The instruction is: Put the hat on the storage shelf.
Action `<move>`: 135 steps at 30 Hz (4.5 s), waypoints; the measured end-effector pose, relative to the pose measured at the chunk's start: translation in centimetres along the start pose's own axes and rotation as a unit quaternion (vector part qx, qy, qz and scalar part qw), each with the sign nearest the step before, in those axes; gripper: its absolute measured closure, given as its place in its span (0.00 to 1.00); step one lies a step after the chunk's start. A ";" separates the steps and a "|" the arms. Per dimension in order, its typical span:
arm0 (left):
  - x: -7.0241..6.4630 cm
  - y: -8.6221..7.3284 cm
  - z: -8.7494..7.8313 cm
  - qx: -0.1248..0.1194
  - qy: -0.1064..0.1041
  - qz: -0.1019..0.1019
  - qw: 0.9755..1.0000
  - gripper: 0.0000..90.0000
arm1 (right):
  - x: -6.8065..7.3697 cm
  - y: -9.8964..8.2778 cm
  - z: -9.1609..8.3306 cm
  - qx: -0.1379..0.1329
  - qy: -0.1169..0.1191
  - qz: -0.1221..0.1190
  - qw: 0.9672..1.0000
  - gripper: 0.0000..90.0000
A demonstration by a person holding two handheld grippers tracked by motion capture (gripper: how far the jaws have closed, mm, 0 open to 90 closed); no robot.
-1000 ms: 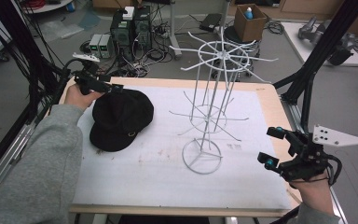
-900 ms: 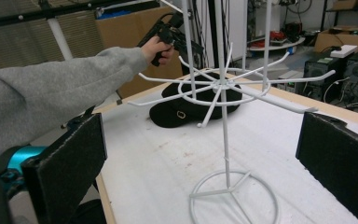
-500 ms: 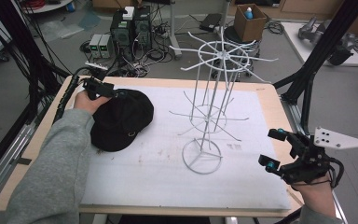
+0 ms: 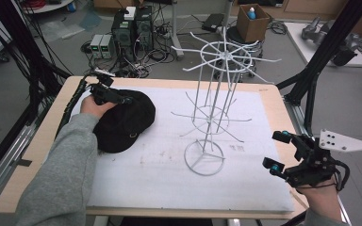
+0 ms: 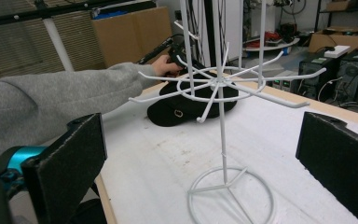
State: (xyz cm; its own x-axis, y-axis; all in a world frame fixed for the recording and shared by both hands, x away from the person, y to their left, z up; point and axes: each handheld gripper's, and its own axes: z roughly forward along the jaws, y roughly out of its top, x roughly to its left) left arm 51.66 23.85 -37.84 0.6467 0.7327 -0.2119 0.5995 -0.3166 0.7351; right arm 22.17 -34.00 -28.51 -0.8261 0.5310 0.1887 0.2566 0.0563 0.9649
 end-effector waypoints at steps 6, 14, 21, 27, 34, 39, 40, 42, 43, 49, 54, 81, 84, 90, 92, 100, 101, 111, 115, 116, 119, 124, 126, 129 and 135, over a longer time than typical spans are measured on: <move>0.3 0.0 -0.1 0.006 0.010 -0.012 1.000 0.12 | 0.0 0.0 0.1 0.002 0.001 0.003 1.000 0.01; 0.8 -0.3 -0.1 0.028 -0.007 -0.030 0.999 0.39 | -0.1 -0.1 0.2 0.007 0.000 0.001 1.000 0.01; 0.6 -0.2 -0.3 0.035 -0.015 -0.027 0.999 0.73 | -0.1 -0.1 0.4 0.009 -0.001 0.005 1.000 0.01; 0.7 -0.2 -0.6 0.036 -0.015 -0.026 0.999 0.76 | -0.1 -0.1 0.4 0.009 -0.001 0.003 1.000 0.01; 0.2 0.1 -1.1 0.026 -0.006 -0.008 1.000 0.76 | -0.2 -0.2 0.5 0.012 -0.001 0.004 1.000 0.01; -0.2 0.3 -1.9 0.016 -0.008 -0.001 1.000 0.77 | -0.1 -0.2 0.7 0.013 0.007 -0.002 1.000 0.01; -0.2 0.4 -2.2 0.013 -0.011 -0.001 1.000 0.77 | -0.1 -0.2 0.7 0.013 0.008 -0.002 1.000 0.01; -0.3 0.5 -2.7 0.003 -0.020 -0.001 1.000 0.77 | -0.1 -0.2 0.7 0.013 0.007 -0.002 1.000 0.01; -0.4 0.5 -2.9 -0.001 -0.023 -0.002 1.000 0.77 | -0.1 -0.2 0.7 0.013 0.007 -0.002 1.000 0.01; -0.7 0.8 -4.6 -0.018 -0.047 0.008 0.999 0.77 | -0.2 -0.2 1.0 0.013 0.010 -0.004 1.000 0.01; -1.0 1.1 -6.3 -0.033 -0.053 0.014 0.998 0.78 | -0.1 -0.2 1.2 0.016 0.015 -0.005 1.000 0.01; -6.4 3.1 -15.8 -0.100 -0.095 0.098 0.986 0.78 | -0.1 -0.4 2.0 0.020 0.025 -0.011 0.999 0.01; -7.2 3.3 -17.0 -0.109 -0.094 0.107 0.984 0.78 | -0.2 -0.5 2.1 0.025 0.015 -0.009 1.000 0.01; -9.0 3.6 -19.1 -0.120 -0.098 0.129 0.979 0.78 | -0.3 -0.5 2.1 0.023 0.019 -0.006 1.000 0.01; -9.5 3.8 -19.8 -0.124 -0.101 0.132 0.978 0.78 | -0.3 -0.5 2.1 0.023 0.018 -0.007 1.000 0.01; -11.8 4.7 -22.6 -0.140 -0.116 0.152 0.972 0.78 | -0.2 -0.5 2.2 0.021 0.020 -0.010 1.000 0.01; -12.1 4.9 -23.0 -0.139 -0.117 0.155 0.971 0.78 | -0.3 -0.5 2.2 0.022 0.020 -0.011 1.000 0.01; -13.9 6.1 -25.8 -0.148 -0.114 0.169 0.968 0.78 | -0.2 -0.4 2.1 0.021 0.024 -0.008 0.999 0.01; -14.4 6.6 -26.7 -0.153 -0.113 0.171 0.967 0.78 | -0.3 -0.5 2.2 0.023 0.024 -0.010 0.999 0.01; -14.5 6.7 -27.0 -0.153 -0.114 0.170 0.967 0.78 | -0.3 -0.5 2.2 0.025 0.025 -0.006 0.999 0.01; -15.0 7.3 -27.8 -0.159 -0.118 0.173 0.965 0.78 | -0.4 -0.5 2.3 0.023 0.022 -0.008 0.999 0.01; -15.8 8.3 -29.0 -0.167 -0.123 0.182 0.961 0.78 | -0.4 -0.5 2.2 0.022 0.023 -0.009 0.999 0.01; -16.1 8.7 -29.4 -0.169 -0.124 0.184 0.960 0.78 | -0.4 -0.5 2.2 0.021 0.023 -0.010 0.999 0.01; -16.5 9.3 -29.9 -0.171 -0.122 0.186 0.960 0.77 | -0.4 -0.5 2.2 0.022 0.023 -0.008 0.999 0.01; -17.0 10.3 -30.8 -0.173 -0.117 0.190 0.959 0.77 | -0.6 -0.5 2.2 0.020 0.024 -0.009 0.999 0.01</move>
State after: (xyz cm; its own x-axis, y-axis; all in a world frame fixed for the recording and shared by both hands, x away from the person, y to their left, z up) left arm 32.29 26.68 -6.77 0.9004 0.4351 0.0054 0.1325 -0.2858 0.9491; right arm 23.67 -32.51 -29.50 -0.8537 0.4887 0.1798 0.2598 0.1005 0.9604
